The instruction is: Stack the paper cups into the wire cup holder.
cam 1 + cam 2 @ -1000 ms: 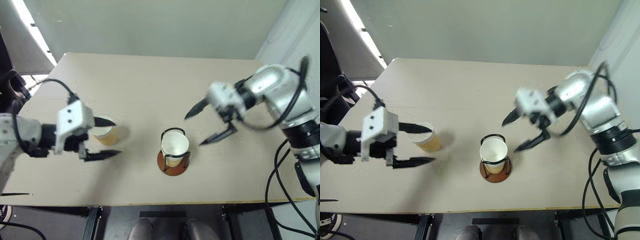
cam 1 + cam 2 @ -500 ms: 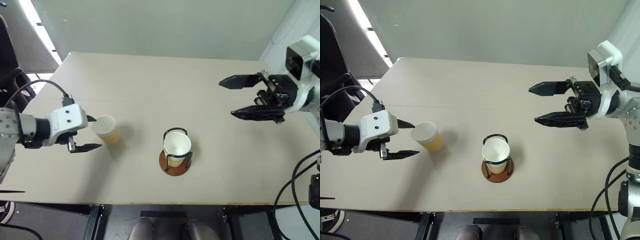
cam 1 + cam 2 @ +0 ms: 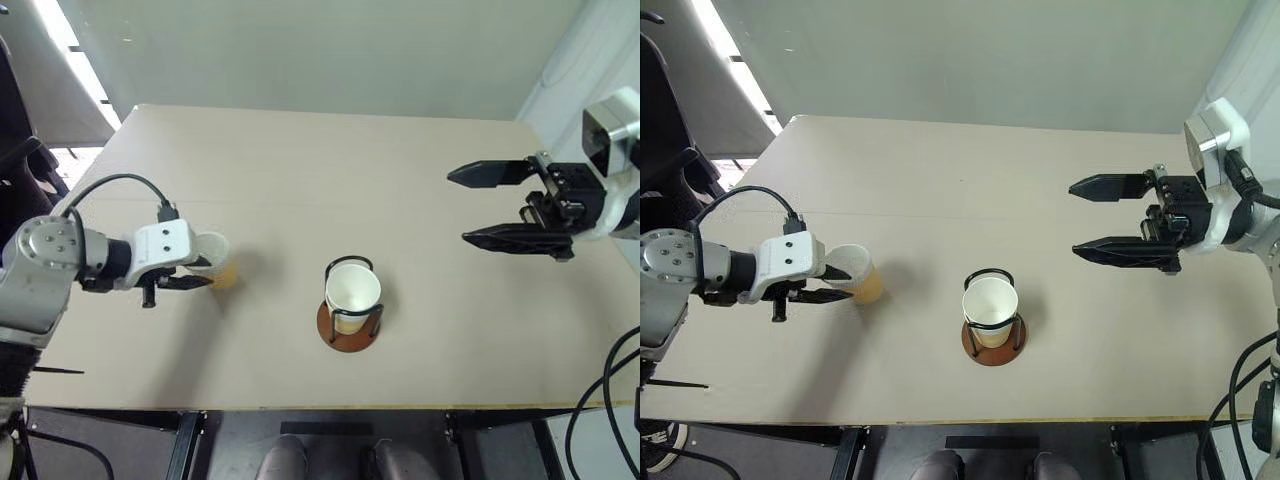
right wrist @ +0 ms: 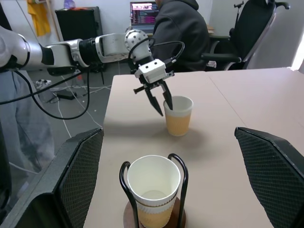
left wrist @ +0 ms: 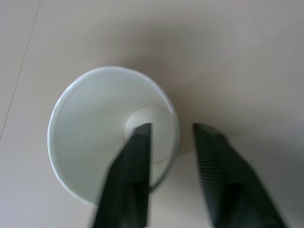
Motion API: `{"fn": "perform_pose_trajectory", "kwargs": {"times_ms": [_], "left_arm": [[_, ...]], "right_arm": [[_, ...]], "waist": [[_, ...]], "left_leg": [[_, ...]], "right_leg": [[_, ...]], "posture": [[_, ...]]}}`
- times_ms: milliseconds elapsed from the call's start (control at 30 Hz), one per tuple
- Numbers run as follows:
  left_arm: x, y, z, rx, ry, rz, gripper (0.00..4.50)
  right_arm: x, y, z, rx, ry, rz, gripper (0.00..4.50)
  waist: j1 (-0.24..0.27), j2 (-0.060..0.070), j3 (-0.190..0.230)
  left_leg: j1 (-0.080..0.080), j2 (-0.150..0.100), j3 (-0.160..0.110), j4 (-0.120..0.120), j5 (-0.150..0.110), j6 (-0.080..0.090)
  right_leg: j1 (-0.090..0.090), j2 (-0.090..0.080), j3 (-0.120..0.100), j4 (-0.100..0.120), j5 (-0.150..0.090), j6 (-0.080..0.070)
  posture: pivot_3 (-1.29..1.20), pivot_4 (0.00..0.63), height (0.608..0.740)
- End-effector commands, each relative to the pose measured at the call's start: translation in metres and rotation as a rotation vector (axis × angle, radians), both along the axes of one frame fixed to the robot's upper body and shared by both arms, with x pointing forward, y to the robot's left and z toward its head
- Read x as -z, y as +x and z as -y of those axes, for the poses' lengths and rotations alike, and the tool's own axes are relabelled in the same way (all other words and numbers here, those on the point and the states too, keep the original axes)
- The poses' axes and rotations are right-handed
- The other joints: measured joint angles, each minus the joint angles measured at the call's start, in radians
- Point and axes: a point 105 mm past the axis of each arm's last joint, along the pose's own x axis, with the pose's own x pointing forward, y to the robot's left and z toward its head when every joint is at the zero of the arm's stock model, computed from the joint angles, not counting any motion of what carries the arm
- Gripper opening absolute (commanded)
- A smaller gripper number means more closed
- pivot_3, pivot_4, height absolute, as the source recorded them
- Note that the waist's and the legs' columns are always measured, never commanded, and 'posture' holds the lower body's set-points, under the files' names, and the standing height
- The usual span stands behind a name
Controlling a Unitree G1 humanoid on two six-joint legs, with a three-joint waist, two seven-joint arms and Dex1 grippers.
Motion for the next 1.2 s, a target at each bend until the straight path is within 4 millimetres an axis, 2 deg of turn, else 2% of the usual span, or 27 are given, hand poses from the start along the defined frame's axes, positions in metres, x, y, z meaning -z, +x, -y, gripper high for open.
{"fn": "perform_pose_trajectory", "kwargs": {"times_ms": [33, 233, 300, 433, 500, 567, 633, 800, 933, 1067, 1200], "left_arm": [[-0.008, 0.001, -0.001, 0.017, 0.019, 0.02, 0.04], [-0.024, -0.006, 0.005, 0.054, -0.049, -0.006, 0.04], [-0.039, -0.01, 0.013, 0.098, -0.106, -0.004, 0.04], [-0.087, -0.016, 0.045, 0.25, -0.24, 0.057, 0.04], [-0.108, -0.022, 0.065, 0.358, -0.304, 0.059, 0.04], [-0.125, -0.033, 0.086, 0.486, -0.363, 0.031, 0.04], [-0.134, -0.043, 0.103, 0.608, -0.382, 0.001, 0.04], [-0.134, -0.052, 0.135, 0.808, -0.337, -0.049, 0.04], [-0.127, -0.056, 0.153, 0.916, -0.274, -0.081, 0.04], [-0.123, -0.05, 0.166, 0.975, -0.213, -0.078, 0.04], [-0.108, -0.042, 0.176, 1.023, -0.139, -0.086, 0.04]], "right_arm": [[-0.008, -0.005, 0.001, 0.011, -0.006, 0.059, 4.5], [-0.009, -0.005, 0.001, 0.022, -0.013, 0.073, 4.5], [-0.009, -0.005, 0.002, 0.026, -0.016, 0.078, 4.5], [-0.007, -0.008, 0.006, 0.03, -0.054, 0.09, 4.5], [0.004, -0.01, 0.01, 0.043, -0.136, 0.09, 4.5], [0.017, -0.012, 0.016, 0.055, -0.221, 0.089, 4.5], [0.023, -0.014, 0.023, 0.076, -0.27, 0.088, 4.5], [0.028, -0.019, 0.035, 0.127, -0.36, 0.113, 4.5], [0.027, -0.024, 0.036, 0.143, -0.373, 0.124, 4.5], [0.024, -0.03, 0.033, 0.137, -0.36, 0.133, 4.5], [0.013, -0.038, 0.027, 0.127, -0.305, 0.15, 4.5]], "waist": [[0.0, 0.0, 0.0], [0.0, 0.0, 0.0], [0.0, 0.0, 0.0], [0.008, -0.001, 0.0], [0.017, -0.001, 0.0], [0.019, -0.001, 0.0], [0.019, -0.001, 0.0], [0.018, 0.0, 0.0], [0.016, 0.0, 0.0], [0.017, -0.001, 0.0], [0.017, -0.001, 0.0]], "left_leg": [[0.0, 0.0, 0.0, 0.0, 0.0, 0.0], [0.0, 0.0, -0.001, 0.0, 0.0, 0.0], [0.0, 0.0, -0.001, 0.0, 0.0, 0.0], [-0.002, -0.001, -0.001, 0.002, 0.0, 0.0], [-0.003, -0.001, -0.001, 0.003, 0.0, 0.0], [-0.004, -0.002, -0.001, 0.004, 0.0, 0.001], [-0.005, -0.002, 0.0, 0.005, -0.001, 0.002], [-0.004, -0.002, 0.004, 0.008, -0.002, 0.004], [-0.003, -0.002, 0.005, 0.013, -0.003, 0.007], [-0.003, -0.003, 0.005, 0.015, -0.004, 0.009], [-0.003, -0.004, 0.005, 0.017, -0.006, 0.011]], "right_leg": [[0.0, 0.0, 0.0, 0.0, 0.0, 0.0], [0.0, 0.0, 0.0, 0.0, 0.0, 0.001], [0.0, 0.0, 0.0, 0.0, 0.0, 0.001], [0.0, 0.0, -0.001, 0.0, 0.0, 0.001], [0.0, 0.0, -0.001, 0.0, 0.0, 0.001], [0.001, 0.0, -0.002, -0.001, 0.001, 0.002], [0.002, -0.001, -0.002, 0.0, 0.001, 0.003], [0.002, -0.001, 0.0, -0.002, 0.001, 0.006], [0.004, -0.001, 0.001, -0.001, 0.001, 0.008], [0.005, -0.001, 0.003, -0.002, 0.001, 0.01], [0.007, -0.002, 0.005, -0.003, 0.001, 0.013]], "posture": [[0.0, 0.15, 0.74], [0.0, 0.15, 0.74], [0.0, 0.15, 0.74], [0.0, 0.15, 0.74], [0.0, 0.15, 0.74], [0.0, 0.15, 0.74], [0.0, 0.15, 0.74], [0.0, 0.15, 0.74], [0.0, 0.15, 0.74], [0.0, 0.15, 0.74], [0.0, 0.15, 0.74]]}}
